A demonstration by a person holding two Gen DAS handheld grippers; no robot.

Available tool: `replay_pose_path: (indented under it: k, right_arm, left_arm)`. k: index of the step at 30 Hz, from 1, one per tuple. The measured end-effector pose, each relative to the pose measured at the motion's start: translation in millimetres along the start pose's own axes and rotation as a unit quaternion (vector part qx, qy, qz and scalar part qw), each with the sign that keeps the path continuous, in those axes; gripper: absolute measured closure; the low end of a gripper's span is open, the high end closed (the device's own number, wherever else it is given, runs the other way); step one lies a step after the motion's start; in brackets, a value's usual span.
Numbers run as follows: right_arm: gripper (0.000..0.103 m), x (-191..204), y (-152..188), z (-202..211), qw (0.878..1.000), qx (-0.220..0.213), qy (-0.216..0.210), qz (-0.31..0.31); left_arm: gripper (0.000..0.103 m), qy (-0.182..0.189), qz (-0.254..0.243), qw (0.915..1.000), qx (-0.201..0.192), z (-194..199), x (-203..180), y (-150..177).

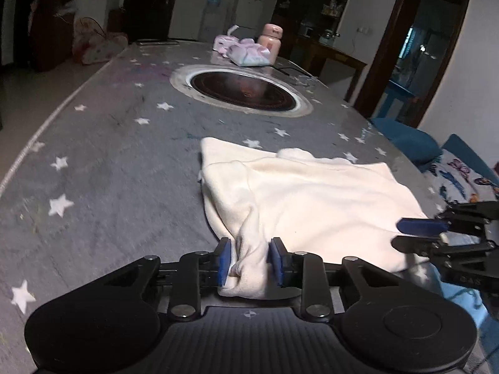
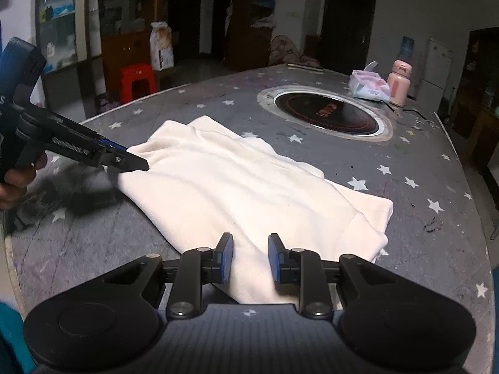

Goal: Fold clothes

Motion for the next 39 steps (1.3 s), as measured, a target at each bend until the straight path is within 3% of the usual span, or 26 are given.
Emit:
replay_pose_path:
  k: [5, 8, 10, 16, 19, 23, 28, 39]
  right_arm:
    - [0.079, 1.1, 9.1, 9.5, 1.0, 0.019, -0.006, 0.016]
    - [0.079, 2.2, 17.2, 19.9, 1.0, 0.022, -0.011, 0.011]
    - [0.079, 1.6, 21.1, 29.0, 1.0, 0.01, -0.02, -0.012]
    - [0.079, -26.2, 21.8, 60.8, 0.993, -0.045, -0.012, -0.106]
    - [0.079, -40.0, 26.8, 59.2, 0.991, -0.043, -0.006, -0.13]
    - [0.089, -54.2, 37.1, 45.2, 0.989, -0.027, 0.008, -0.144]
    - [0.089, -59.9, 26.7, 54.7, 0.99, -0.035, 0.021, -0.138]
    - [0.088, -88.1, 5.5, 12.7, 0.991, -0.016, 0.053, -0.122]
  left_arm:
    - [0.073, 0.035, 0.007, 0.9992, 0.019, 18.0, -7.7, 16.2]
    - [0.068, 0.03, -0.027, 0.9992, 0.01, 29.1, -16.7, 25.2]
    - [0.062, 0.018, -0.04, 0.999, -0.003, 35.3, -17.9, 24.6]
    - [0.059, 0.0, -0.068, 0.9965, -0.048, 54.1, -21.6, 2.3]
    - [0.058, 0.013, -0.074, 0.9951, -0.064, 57.3, -34.1, -5.4]
    - [0.058, 0.04, -0.097, 0.9926, -0.061, 46.5, -64.6, -4.2]
    - [0.058, 0.063, -0.127, 0.9887, -0.048, 27.8, -95.7, 6.2]
    - [0.057, 0.058, -0.141, 0.9875, -0.038, 11.3, -104.9, 18.3]
Point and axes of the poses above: each gripper's, at about its wrist camera, not at the fingertips, and z roughly against the way its jaws point, x to its left, y to its underside, the point moved 9 cm from there along -z, roughly the way its jaws point, and after that the axes turned 9 degrees about -y, right-handed, at the moved point
